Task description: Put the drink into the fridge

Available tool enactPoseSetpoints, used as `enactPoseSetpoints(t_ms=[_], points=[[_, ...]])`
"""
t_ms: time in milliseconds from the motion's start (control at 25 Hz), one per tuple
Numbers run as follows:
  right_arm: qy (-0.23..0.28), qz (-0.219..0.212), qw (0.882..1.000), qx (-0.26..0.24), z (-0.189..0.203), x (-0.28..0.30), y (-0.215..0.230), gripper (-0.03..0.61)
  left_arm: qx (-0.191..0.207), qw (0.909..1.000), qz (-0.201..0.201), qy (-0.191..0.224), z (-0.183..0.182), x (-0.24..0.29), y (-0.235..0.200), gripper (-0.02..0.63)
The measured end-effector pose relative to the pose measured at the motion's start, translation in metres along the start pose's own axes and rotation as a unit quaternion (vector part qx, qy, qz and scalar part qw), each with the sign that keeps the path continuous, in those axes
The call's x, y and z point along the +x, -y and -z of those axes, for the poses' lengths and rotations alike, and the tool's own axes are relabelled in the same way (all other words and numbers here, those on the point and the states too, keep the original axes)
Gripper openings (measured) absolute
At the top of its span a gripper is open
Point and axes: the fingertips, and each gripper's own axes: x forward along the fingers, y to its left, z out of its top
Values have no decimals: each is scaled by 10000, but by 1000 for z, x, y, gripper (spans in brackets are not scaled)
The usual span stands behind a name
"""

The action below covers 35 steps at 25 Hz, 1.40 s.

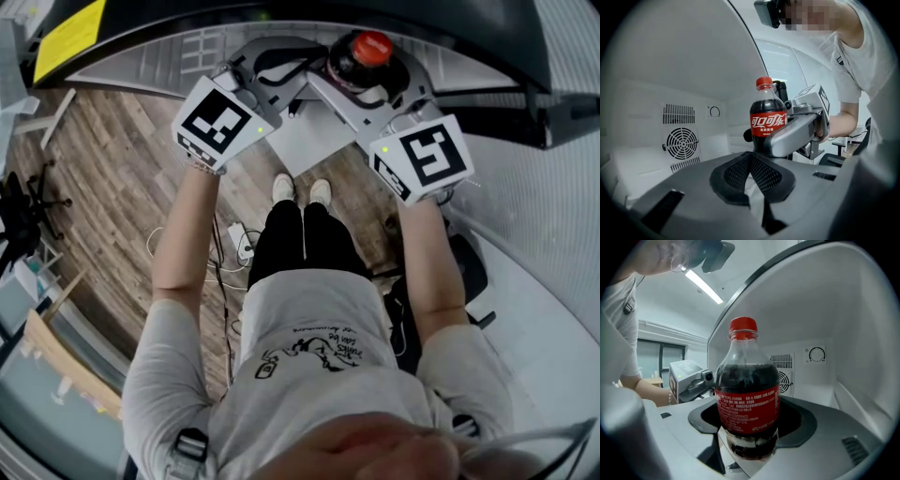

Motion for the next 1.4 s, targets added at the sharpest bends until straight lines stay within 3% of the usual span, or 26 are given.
enactPoseSetpoints(t_ms=[960, 1400], points=[[214, 377, 9983, 400, 1, 52, 55, 324, 189, 9964, -373, -741, 17, 21, -58, 2], [144, 371, 9984, 412, 10, 64, 60, 324, 367, 9864, -606, -1480, 49, 19, -68, 2]])
